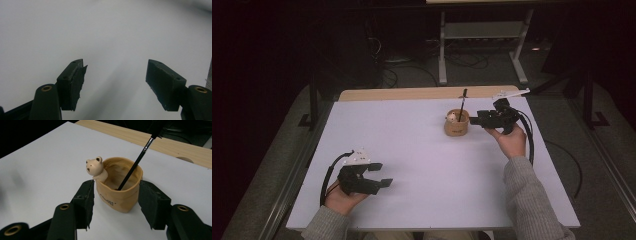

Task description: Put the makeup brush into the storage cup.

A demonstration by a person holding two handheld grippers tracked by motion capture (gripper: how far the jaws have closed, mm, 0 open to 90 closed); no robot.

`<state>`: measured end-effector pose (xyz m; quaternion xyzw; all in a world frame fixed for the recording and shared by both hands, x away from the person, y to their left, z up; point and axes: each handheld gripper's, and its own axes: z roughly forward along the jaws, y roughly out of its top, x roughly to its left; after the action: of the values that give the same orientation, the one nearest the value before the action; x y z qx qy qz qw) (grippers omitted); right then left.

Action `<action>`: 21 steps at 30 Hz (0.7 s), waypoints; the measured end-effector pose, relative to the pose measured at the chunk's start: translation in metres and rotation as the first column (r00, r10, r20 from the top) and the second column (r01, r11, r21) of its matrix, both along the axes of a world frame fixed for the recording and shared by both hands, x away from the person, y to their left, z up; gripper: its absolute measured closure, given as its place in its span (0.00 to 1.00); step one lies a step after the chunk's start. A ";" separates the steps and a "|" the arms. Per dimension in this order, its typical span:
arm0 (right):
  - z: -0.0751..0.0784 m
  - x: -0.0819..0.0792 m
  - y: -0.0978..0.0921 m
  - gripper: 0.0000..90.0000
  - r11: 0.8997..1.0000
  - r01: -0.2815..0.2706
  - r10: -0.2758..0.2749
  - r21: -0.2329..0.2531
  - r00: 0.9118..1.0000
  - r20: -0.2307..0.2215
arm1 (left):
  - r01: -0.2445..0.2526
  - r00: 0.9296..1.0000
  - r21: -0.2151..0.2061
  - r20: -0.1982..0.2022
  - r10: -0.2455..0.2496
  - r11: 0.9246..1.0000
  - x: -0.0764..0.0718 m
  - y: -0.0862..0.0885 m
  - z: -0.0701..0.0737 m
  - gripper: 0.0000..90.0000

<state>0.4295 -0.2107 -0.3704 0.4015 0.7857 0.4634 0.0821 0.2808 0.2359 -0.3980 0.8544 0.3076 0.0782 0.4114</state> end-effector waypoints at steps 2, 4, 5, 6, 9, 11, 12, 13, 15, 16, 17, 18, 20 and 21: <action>0.000 -0.002 -0.001 0.47 1.000 0.003 -0.003 0.005 1.000 -0.002 | 0.001 1.000 -0.002 0.001 -0.001 1.000 0.000 -0.001 0.000 0.34; 0.001 -0.004 -0.003 0.45 1.000 0.008 -0.008 0.005 1.000 0.002 | -0.001 1.000 -0.001 0.000 0.001 1.000 0.001 -0.001 0.000 0.33; 0.002 -0.004 -0.003 0.45 1.000 0.009 -0.009 0.005 1.000 0.008 | -0.002 1.000 -0.002 0.001 0.002 1.000 0.001 -0.001 0.000 0.33; 0.003 -0.005 -0.004 0.45 1.000 0.008 -0.008 0.014 1.000 0.010 | -0.002 1.000 -0.002 0.002 0.002 1.000 0.001 -0.001 0.000 0.33; 0.006 -0.009 -0.005 0.43 1.000 0.007 -0.008 0.015 1.000 0.012 | -0.002 1.000 0.001 0.009 0.002 1.000 0.001 0.000 0.001 0.33; 0.006 -0.010 -0.006 0.41 1.000 0.003 -0.004 0.013 1.000 0.014 | -0.005 1.000 -0.001 0.008 0.005 1.000 0.001 0.001 0.001 0.32; 0.007 -0.011 -0.006 0.41 1.000 0.004 -0.004 0.014 1.000 0.015 | -0.005 1.000 -0.001 0.011 0.005 1.000 0.001 0.001 0.001 0.32; 0.007 -0.012 -0.006 0.41 1.000 0.003 -0.003 0.010 1.000 0.017 | -0.007 1.000 -0.003 0.009 0.007 1.000 0.001 0.001 0.001 0.31; 0.006 -0.013 -0.006 0.40 1.000 0.001 -0.001 0.006 1.000 0.019 | -0.010 1.000 -0.004 0.007 0.010 1.000 0.001 0.001 0.000 0.31; 0.005 -0.014 -0.006 0.39 1.000 -0.001 0.000 0.003 1.000 0.018 | -0.012 1.000 -0.007 0.006 0.012 1.000 0.001 0.001 0.000 0.31; 0.005 -0.015 -0.005 0.39 1.000 -0.001 0.000 0.002 1.000 0.016 | -0.011 1.000 -0.006 0.008 0.011 1.000 0.001 0.001 0.000 0.31; 0.004 -0.015 -0.005 0.39 1.000 -0.005 0.005 0.000 1.000 0.021 | -0.012 1.000 -0.008 0.007 0.012 1.000 0.001 0.000 0.000 0.31; 0.003 -0.017 -0.005 0.39 1.000 -0.005 0.006 -0.005 1.000 0.019 | -0.013 1.000 -0.006 0.007 0.013 1.000 0.001 0.000 0.001 0.31; 0.003 -0.017 -0.005 0.39 1.000 -0.008 0.008 -0.004 1.000 0.019 | -0.011 1.000 -0.005 0.009 0.011 1.000 0.001 0.001 0.001 0.31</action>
<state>0.4120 -0.2155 -0.3672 0.3940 0.7873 0.4660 0.0884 0.2821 0.2365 -0.3974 0.8512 0.3108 0.0835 0.4145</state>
